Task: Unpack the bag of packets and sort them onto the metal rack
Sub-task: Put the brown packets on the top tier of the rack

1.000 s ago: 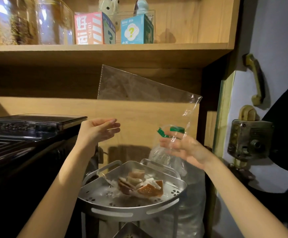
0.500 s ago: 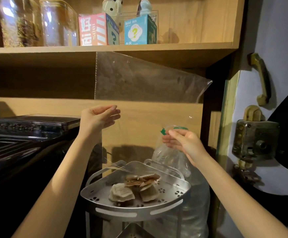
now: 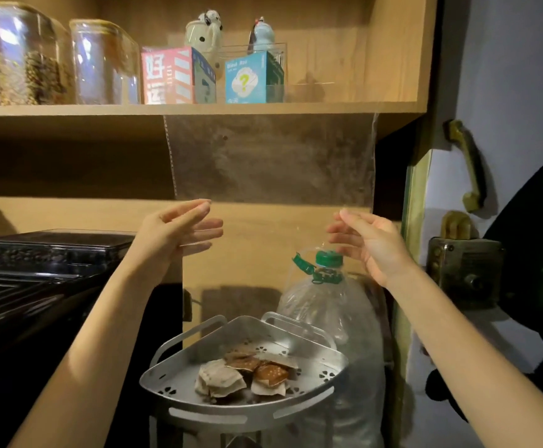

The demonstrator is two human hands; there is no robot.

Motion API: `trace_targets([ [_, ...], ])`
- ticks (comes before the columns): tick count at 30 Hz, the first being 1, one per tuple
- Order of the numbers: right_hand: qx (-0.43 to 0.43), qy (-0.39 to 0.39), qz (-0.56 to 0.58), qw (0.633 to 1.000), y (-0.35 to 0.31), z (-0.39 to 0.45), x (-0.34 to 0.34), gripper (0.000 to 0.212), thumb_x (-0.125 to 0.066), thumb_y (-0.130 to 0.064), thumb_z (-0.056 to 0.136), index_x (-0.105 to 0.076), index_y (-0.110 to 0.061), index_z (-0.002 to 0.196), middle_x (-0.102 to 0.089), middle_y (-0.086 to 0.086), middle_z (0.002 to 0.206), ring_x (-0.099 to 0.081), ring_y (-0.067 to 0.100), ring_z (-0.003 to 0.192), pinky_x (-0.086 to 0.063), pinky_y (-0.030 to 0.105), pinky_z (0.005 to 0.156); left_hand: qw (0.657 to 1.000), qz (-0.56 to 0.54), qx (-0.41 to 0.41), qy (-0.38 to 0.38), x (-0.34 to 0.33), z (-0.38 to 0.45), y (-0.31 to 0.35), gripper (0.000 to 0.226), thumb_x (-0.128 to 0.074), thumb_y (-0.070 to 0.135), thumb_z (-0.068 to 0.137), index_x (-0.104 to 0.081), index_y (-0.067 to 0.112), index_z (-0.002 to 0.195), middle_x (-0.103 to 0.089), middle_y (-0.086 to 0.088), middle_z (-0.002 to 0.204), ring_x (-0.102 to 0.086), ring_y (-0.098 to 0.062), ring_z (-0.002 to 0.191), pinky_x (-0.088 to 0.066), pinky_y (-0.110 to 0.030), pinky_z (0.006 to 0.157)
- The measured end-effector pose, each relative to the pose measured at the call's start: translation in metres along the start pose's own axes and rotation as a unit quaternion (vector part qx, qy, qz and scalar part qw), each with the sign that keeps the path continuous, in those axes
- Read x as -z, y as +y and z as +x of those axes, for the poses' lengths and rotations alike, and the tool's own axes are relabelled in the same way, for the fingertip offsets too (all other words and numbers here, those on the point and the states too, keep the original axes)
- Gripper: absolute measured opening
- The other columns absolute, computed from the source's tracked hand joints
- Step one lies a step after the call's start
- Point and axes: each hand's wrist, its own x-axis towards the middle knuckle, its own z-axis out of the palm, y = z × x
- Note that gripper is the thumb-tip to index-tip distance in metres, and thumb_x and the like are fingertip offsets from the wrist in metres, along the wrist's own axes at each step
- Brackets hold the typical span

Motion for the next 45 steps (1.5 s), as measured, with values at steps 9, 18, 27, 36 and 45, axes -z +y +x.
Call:
trace_targets([
  [9, -0.062, -0.045, 0.016, 0.997, -0.019, -0.018, 0.032, 0.014, -0.056, -0.023, 0.085, -0.065, -0.012, 0.084, -0.072, -0.001, 0.067, -0.065, 0.009, 0.056, -0.052, 0.02, 0.048, 0.996, 0.015, 0.0, -0.093, -0.01, -0.008, -0.01, 0.069, -0.085, 0.055, 0.032, -0.074, 0.023, 0.091, -0.075, -0.007, 0.09, -0.072, -0.016, 0.077, -0.056, -0.02, 0.059],
  [18, -0.11, -0.075, 0.071, 0.989, -0.009, -0.054, 0.057, 0.026, -0.072, -0.029, 0.049, -0.077, -0.014, 0.07, -0.074, 0.004, 0.067, -0.07, 0.012, 0.06, -0.056, 0.023, 0.05, 0.982, -0.091, -0.001, -0.166, -0.022, -0.037, -0.014, 0.062, -0.091, 0.03, 0.035, -0.073, 0.022, 0.094, -0.073, -0.005, 0.103, -0.068, -0.02, 0.097, -0.056, -0.024, 0.074],
  [27, -0.152, -0.12, 0.048, 0.98, 0.015, -0.101, 0.088, 0.057, -0.093, -0.022, 0.034, -0.076, -0.016, 0.088, -0.075, 0.005, 0.083, -0.072, 0.015, 0.073, -0.058, 0.028, 0.059, 0.982, -0.094, 0.102, -0.13, -0.036, -0.075, -0.047, 0.033, -0.079, 0.013, 0.058, -0.071, -0.003, 0.085, -0.072, -0.02, 0.092, -0.071, -0.015, 0.067, -0.057, -0.018, 0.059],
  [36, -0.198, -0.116, 0.039, 0.972, 0.035, -0.151, 0.113, 0.014, -0.07, -0.019, 0.07, -0.077, -0.02, 0.083, -0.075, 0.007, 0.085, -0.072, 0.018, 0.073, -0.058, 0.028, 0.057, 0.982, 0.03, 0.068, -0.176, -0.038, -0.119, -0.064, 0.034, -0.055, -0.007, 0.062, -0.072, 0.02, 0.049, -0.069, 0.007, 0.055, -0.064, 0.0, 0.058, -0.048, -0.008, 0.058],
  [45, -0.299, -0.137, 0.027, 0.944, 0.079, -0.2, 0.127, 0.027, -0.056, -0.015, 0.08, -0.067, -0.018, 0.105, -0.073, 0.008, 0.094, -0.071, 0.019, 0.081, -0.056, 0.029, 0.056, 0.945, -0.083, 0.189, -0.253, -0.02, -0.192, -0.119, 0.026, -0.073, 0.021, 0.043, -0.074, 0.013, 0.067, -0.075, -0.007, 0.09, -0.061, -0.032, 0.096, -0.054, -0.027, 0.069],
])
